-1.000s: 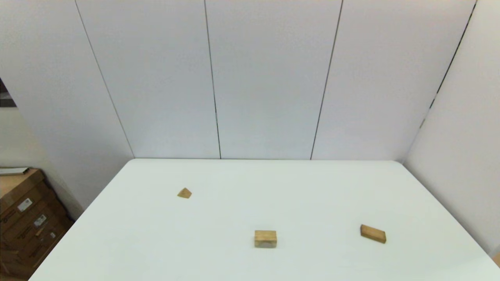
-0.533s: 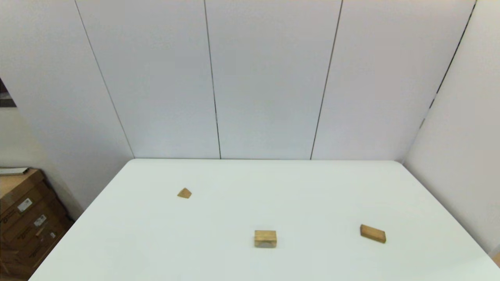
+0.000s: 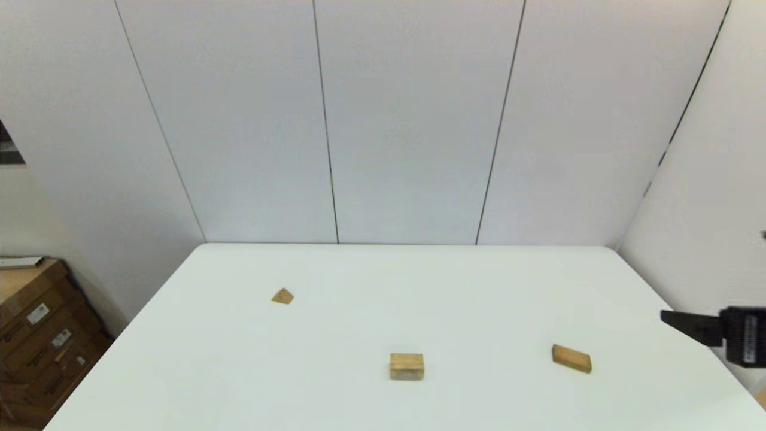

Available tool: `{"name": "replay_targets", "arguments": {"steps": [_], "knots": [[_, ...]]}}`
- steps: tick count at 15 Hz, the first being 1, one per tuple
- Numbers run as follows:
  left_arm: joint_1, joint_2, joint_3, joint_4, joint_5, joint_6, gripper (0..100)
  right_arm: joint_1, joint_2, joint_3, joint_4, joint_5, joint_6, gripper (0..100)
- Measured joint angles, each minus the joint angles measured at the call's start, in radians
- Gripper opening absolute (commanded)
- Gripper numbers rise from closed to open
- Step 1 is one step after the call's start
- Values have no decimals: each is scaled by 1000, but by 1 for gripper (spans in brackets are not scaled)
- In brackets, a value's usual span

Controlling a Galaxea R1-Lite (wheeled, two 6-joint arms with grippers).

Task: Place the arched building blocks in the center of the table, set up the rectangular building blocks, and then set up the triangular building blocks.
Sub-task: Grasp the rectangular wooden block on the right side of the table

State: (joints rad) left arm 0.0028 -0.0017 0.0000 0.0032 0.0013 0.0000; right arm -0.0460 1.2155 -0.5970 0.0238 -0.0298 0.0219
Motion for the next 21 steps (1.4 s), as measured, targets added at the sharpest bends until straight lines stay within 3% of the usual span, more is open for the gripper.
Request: {"name": "replay_targets", "arguments": {"steps": [3, 7, 9, 13, 17, 21], "knots": [[0, 0, 0, 0, 0, 0, 100, -9, 271, -122, -67, 0, -120, 100], [0, 0, 0, 0, 0, 0, 100, -40, 496, -230, -67, 22, -362, 100], [0, 0, 0, 0, 0, 0, 100, -69, 558, -275, -7, 64, -449, 100], [0, 0, 0, 0, 0, 0, 100, -112, 617, -362, 177, 207, -544, 100], [0, 0, 0, 0, 0, 0, 100, -115, 627, -357, 260, 213, -688, 100], [0, 0, 0, 0, 0, 0, 100, -111, 630, -338, 271, 207, -852, 100]]}}
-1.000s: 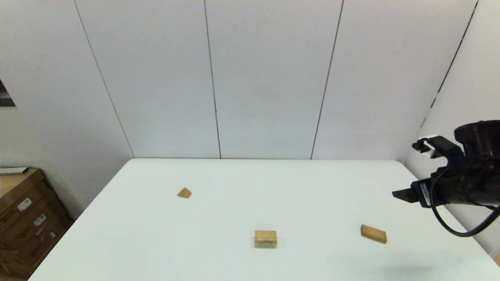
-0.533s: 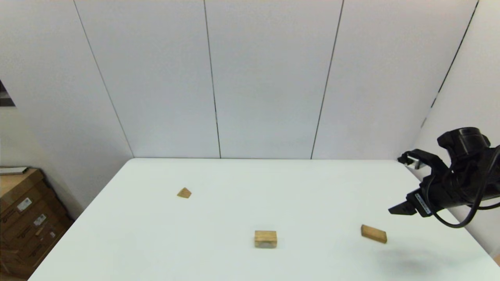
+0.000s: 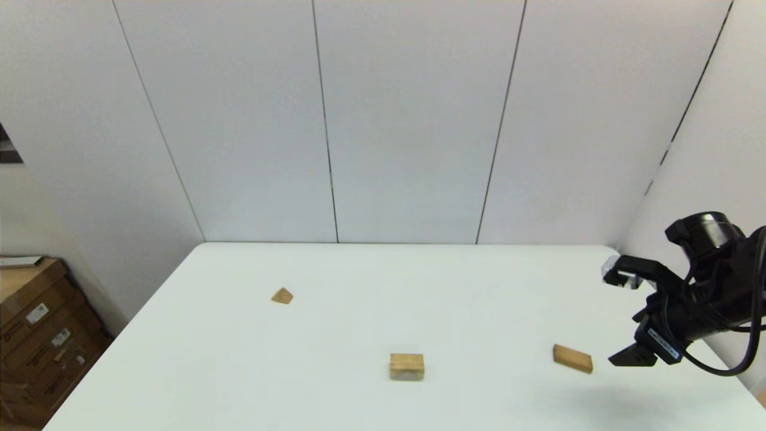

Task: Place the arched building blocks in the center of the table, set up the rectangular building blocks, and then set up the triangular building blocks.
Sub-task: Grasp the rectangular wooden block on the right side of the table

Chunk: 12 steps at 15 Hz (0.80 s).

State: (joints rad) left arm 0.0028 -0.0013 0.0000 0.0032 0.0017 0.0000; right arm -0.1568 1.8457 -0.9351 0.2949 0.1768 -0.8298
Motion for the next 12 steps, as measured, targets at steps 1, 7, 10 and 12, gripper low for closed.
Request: {"name": "replay_targets", "arguments": {"steps": [1, 7, 10, 12], "knots": [[0, 0, 0, 0, 0, 0, 100, 11, 4, 0, -4, -1, -17, 100], [0, 0, 0, 0, 0, 0, 100, 110, 88, -10, -7, -4, -5, 100], [0, 0, 0, 0, -1, 0, 100, 137, 140, -18, -41, -4, -9, 100], [0, 0, 0, 0, 0, 0, 100, 146, 177, -33, -72, -4, -9, 100]]}}
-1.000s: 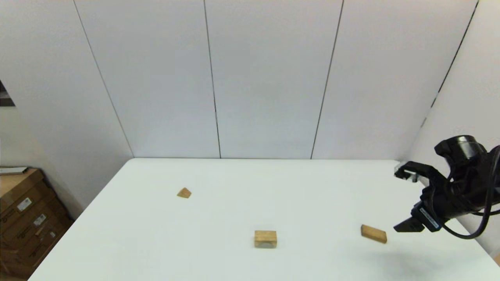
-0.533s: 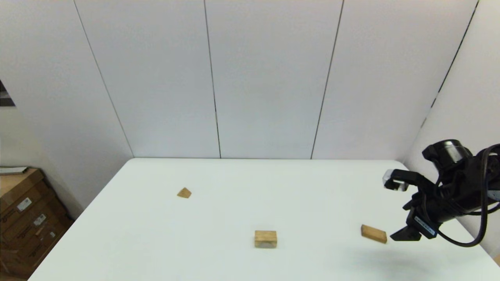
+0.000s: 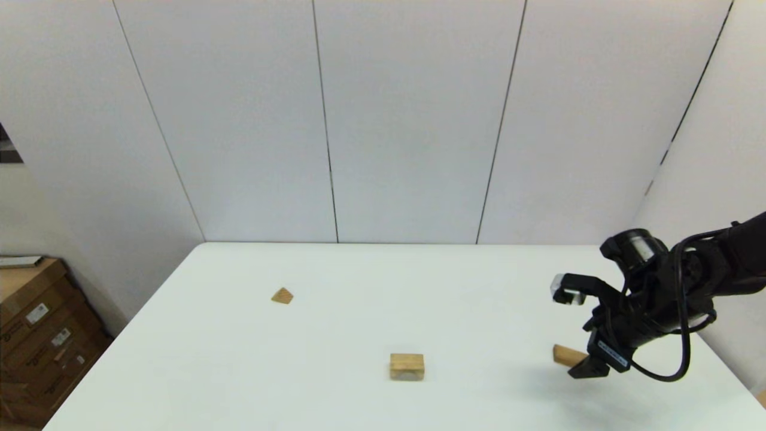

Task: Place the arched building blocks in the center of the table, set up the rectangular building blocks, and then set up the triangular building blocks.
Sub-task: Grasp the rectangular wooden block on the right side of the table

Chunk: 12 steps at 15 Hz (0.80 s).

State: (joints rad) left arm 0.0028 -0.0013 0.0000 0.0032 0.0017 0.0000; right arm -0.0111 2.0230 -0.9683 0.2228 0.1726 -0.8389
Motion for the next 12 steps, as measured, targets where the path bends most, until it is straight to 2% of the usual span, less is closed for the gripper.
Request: {"name": "replay_targets", "arguments": {"steps": [5, 12], "knots": [[0, 0, 0, 0, 0, 0, 100, 4, 87, -46, -5, -41, 1, 100], [0, 0, 0, 0, -1, 0, 100, -6, 162, -53, -43, -45, 5, 100]]}}
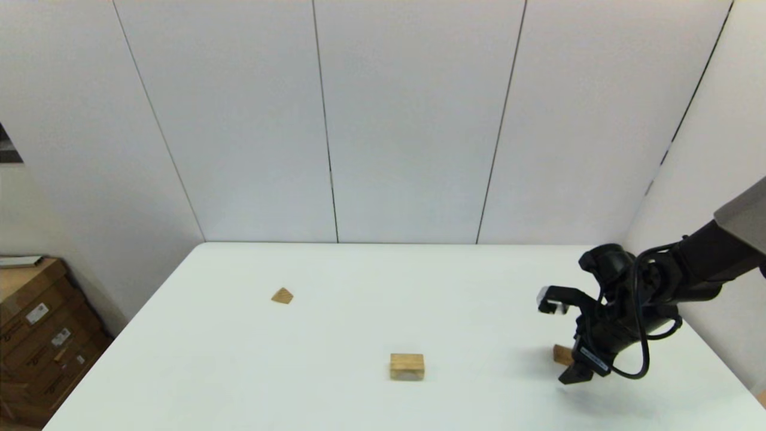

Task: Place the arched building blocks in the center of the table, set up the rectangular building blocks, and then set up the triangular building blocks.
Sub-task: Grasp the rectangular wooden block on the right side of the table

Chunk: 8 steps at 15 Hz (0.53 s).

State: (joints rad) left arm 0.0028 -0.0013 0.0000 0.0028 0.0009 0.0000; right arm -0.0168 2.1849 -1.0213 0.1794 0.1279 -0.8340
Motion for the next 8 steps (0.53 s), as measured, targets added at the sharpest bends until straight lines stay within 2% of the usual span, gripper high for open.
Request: {"name": "replay_targets", "arguments": {"steps": [4, 8], "knots": [[0, 0, 0, 0, 0, 0, 100, -15, 24, -1, -38, -2, -1, 100], [0, 0, 0, 0, 0, 0, 100, -20, 32, -3, -40, -30, -1, 100]]}}
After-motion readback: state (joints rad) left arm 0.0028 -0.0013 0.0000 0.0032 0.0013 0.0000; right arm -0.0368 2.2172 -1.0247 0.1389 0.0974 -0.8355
